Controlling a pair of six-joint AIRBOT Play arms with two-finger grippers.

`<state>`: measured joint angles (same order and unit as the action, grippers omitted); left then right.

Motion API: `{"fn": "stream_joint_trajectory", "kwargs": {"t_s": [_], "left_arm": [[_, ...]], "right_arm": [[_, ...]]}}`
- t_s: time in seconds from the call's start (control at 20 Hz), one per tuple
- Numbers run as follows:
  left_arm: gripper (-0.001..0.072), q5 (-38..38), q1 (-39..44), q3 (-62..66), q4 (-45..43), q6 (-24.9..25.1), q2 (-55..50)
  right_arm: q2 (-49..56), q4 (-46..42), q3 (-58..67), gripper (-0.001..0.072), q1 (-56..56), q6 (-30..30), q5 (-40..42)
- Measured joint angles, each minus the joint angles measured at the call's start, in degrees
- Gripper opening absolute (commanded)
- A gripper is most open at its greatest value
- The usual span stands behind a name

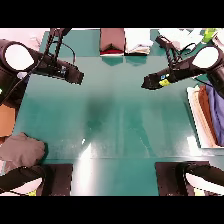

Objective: Fold the shirts.

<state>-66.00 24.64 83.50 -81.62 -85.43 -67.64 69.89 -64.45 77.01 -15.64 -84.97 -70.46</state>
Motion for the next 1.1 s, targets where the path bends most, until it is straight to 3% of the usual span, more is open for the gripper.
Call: {"fn": "stream_joint_trajectory", "kwargs": {"t_s": [0.8, 1.1], "left_arm": [[0.0029, 1.2, -0.3, 0.0, 0.2, 0.0, 0.1], [0.003, -10.3, -12.0, -4.2, -3.9, -2.0, 8.8]], "right_arm": [[0.0, 0.0, 0.0, 0.0019, -0.1, 0.0, -0.1], [0.0, 0.0, 0.0, 0.0019, -0.1, 0.0, -0.3]]}}
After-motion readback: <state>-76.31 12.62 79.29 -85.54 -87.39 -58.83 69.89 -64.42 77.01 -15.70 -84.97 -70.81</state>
